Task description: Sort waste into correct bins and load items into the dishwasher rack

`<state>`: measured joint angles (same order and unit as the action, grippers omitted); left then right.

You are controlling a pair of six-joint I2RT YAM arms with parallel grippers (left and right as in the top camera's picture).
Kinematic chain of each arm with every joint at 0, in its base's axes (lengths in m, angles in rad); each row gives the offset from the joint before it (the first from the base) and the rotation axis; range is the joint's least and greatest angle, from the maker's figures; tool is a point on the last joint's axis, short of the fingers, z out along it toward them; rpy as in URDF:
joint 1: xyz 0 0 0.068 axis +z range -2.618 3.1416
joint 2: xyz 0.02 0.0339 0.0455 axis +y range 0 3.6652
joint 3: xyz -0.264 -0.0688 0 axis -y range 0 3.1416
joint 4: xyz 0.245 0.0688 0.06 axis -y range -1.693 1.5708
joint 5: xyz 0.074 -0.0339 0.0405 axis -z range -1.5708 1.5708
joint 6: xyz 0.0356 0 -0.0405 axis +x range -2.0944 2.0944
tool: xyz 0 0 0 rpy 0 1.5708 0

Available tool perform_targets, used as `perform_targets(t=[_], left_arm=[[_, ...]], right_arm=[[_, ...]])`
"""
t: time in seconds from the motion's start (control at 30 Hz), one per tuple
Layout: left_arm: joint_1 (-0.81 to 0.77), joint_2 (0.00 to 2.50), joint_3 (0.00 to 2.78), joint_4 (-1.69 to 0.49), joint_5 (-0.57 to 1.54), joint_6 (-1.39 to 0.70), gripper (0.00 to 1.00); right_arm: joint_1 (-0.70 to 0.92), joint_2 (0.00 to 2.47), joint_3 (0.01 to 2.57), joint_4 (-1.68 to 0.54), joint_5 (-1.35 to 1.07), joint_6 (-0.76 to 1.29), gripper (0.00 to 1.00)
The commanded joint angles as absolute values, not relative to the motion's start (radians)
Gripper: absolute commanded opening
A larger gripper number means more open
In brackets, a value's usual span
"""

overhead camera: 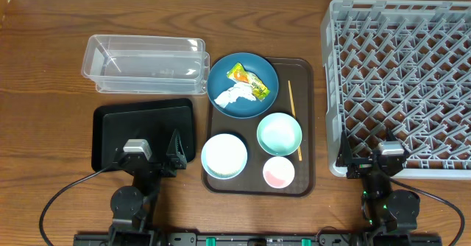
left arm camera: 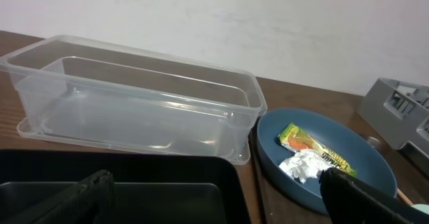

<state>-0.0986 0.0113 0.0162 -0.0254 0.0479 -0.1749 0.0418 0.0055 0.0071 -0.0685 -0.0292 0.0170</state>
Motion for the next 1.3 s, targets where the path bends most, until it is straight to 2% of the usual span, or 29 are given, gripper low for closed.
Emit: perform_targets(t=[0.0,0.63,0.83,1.03,1.27], left_arm=[[-0.093,0.011,0.004,-0.067,0.033,-0.158,1.0],[-0.093,0.011,0.004,-0.067,0.041,-0.162,1.0],[-0.093,0.032,0.018,-0.072,0.1,-0.284,1.0],[-0.093,0.159,0.125,-0.165,0.109,-0.29,1.0],[-0.093,0.433,0.382,-0.341,0.124,-0.29,1.0]], right_arm=[[0.053,0.006,0.006,-0.072,-0.031,0.006,0.99],[0.053,0.007,0.006,-0.072,-0.03,0.033,0.99],[0.053,0.007,0.016,-0.072,-0.029,0.056,0.99],[0.053,0.056,0.096,-0.117,-0.022,0.055,0.99],[0.053,0.276,0.326,-0.279,-0.023,0.055,0.99]])
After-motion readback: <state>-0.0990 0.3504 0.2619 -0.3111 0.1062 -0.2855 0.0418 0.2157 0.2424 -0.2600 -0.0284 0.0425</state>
